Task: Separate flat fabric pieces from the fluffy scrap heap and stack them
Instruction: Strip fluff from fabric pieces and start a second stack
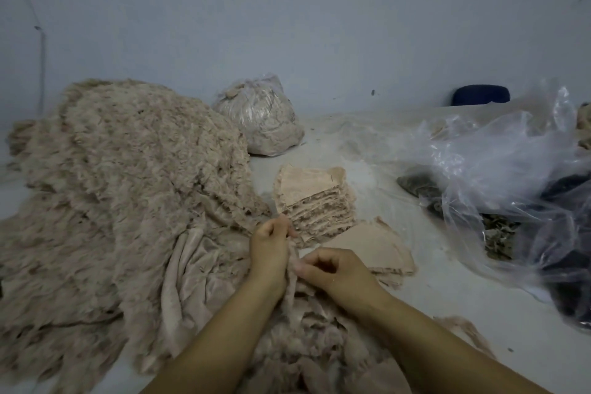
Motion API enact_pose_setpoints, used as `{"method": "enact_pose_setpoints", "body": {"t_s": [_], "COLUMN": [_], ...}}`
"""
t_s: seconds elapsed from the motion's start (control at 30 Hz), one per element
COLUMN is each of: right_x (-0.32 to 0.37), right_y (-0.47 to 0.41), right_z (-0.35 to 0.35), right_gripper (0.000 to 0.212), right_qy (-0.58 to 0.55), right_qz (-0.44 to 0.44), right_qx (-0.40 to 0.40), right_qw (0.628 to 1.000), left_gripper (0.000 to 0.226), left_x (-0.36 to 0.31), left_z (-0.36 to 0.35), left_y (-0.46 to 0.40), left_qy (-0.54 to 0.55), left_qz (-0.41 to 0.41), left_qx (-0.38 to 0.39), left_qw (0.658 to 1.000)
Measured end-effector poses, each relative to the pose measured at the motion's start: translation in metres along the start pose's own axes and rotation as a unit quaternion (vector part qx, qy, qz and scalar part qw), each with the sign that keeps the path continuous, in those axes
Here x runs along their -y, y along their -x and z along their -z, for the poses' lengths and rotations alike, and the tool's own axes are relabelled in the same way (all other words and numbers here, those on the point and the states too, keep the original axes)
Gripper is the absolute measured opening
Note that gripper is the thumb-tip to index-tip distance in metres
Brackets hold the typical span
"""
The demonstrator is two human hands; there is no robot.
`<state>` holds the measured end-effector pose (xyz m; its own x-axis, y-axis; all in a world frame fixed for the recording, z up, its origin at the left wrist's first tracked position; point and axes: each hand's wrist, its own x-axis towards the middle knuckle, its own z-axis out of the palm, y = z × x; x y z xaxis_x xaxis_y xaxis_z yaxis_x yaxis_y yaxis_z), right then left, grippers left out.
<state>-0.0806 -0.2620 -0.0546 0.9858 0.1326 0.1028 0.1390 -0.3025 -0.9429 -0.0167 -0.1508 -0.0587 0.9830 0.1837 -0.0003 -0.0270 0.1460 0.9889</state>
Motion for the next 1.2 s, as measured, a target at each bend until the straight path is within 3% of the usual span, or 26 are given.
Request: {"method": "enact_pose_setpoints", "body": {"t_s": [0.1, 0.2, 0.23, 0.33, 0.37, 0.47, 0.53, 0.57, 0.67, 0.73, 0.9, 1.07, 1.13, 1.2], "right_x": [-0.005, -0.008, -0.009, -0.013, -0.01, -0.01, -0.009, -0.008, -0.012, -0.012, -0.012, -0.011, -0.008, -0.006], "right_y": [-0.008, -0.008, -0.007, -0.002, -0.001, -0.003, -0.003, -0.002, -0.002, -0.003, -0.004, -0.007, -0.006, -0.003], "right_z": [0.001, 0.009, 0.009, 0.006, 0.006, 0.011, 0.013, 0.012, 0.011, 0.012, 0.012, 0.03, 0.034, 0.026], "right_gripper": [0.016, 0.015, 0.014, 0.018, 0.01, 0.018, 0.018, 0.019, 0.017, 0.016, 0.022, 0.019, 0.018, 0.028], "right_qy": [-0.075, -0.063, -0.04, -0.019, -0.037, -0.106, -0.163, -0.173, -0.143, -0.125, -0.077, -0.062, -0.091, -0.06], "right_qz": [-0.015, -0.037, -0.05, -0.062, -0.045, -0.012, -0.014, -0.015, 0.009, 0.035, 0.072, 0.081, 0.093, 0.143], "right_qx": [-0.087, -0.057, -0.025, 0.043, 0.034, -0.054, -0.078, -0.078, -0.107, -0.155, -0.24, -0.328, -0.336, -0.304], "right_qw": [0.993, 0.996, 0.998, 0.997, 0.998, 0.993, 0.983, 0.982, 0.984, 0.979, 0.965, 0.939, 0.933, 0.94], "left_gripper": [0.034, 0.013, 0.001, 0.013, 0.013, 0.01, 0.007, 0.016, 0.028, 0.015, 0.006, 0.011, 0.021, 0.051], "left_x": [-0.003, -0.003, -0.003, 0.001, 0.001, 0.001, 0.002, 0.002, 0.002, 0.0, -0.001, -0.001, -0.005, -0.01], "left_z": [0.005, 0.02, 0.025, 0.033, 0.035, 0.038, 0.039, 0.039, 0.04, 0.039, 0.039, 0.047, 0.049, 0.046], "left_y": [0.006, 0.009, 0.01, 0.009, 0.009, 0.008, 0.01, 0.012, 0.021, 0.023, 0.017, 0.01, 0.011, 0.017], "left_qy": [0.104, 0.173, 0.172, 0.143, 0.142, 0.154, 0.155, 0.145, 0.01, -0.015, 0.035, 0.045, 0.058, 0.054], "left_qz": [0.031, 0.064, 0.069, 0.063, 0.061, 0.051, 0.049, 0.049, 0.006, -0.011, 0.015, 0.006, 0.064, 0.174], "left_qx": [0.059, 0.166, 0.174, 0.145, 0.131, 0.112, 0.147, 0.183, 0.266, 0.258, 0.132, 0.048, 0.093, 0.205], "left_qw": [0.992, 0.969, 0.967, 0.977, 0.979, 0.98, 0.976, 0.971, 0.964, 0.966, 0.99, 0.998, 0.992, 0.962]}}
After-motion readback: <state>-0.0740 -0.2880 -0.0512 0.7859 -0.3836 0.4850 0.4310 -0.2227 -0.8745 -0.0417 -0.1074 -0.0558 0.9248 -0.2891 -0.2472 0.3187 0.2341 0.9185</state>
